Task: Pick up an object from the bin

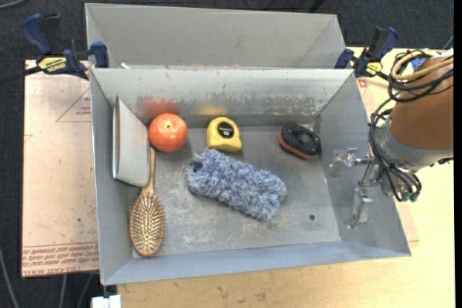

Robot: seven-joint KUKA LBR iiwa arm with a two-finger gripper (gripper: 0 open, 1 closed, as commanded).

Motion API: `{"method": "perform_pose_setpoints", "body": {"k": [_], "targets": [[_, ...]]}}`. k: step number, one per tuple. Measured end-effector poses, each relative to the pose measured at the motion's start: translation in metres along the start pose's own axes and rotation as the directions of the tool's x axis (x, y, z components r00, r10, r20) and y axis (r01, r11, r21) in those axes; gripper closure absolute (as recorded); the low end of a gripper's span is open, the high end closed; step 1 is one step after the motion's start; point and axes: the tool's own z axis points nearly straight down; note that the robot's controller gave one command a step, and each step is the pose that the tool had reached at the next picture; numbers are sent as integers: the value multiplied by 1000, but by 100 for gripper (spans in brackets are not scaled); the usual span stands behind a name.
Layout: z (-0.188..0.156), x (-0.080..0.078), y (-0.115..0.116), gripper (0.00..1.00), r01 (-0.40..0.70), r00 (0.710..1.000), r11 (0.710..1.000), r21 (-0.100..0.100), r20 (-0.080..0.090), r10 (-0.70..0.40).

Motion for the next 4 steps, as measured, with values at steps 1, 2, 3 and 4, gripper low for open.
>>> {"method": "perform_pose_setpoints", "body": {"k": [1,2,3,4], "targets": [[-4,-2,1,0,3,1000,1000,1,7,-3],[27,-8,29,0,59,998,998,5,12,-59],[70,-9,57,0,39,999,999,0,8,-39],[78,-19,99,0,48,999,999,3,10,-48]]}}
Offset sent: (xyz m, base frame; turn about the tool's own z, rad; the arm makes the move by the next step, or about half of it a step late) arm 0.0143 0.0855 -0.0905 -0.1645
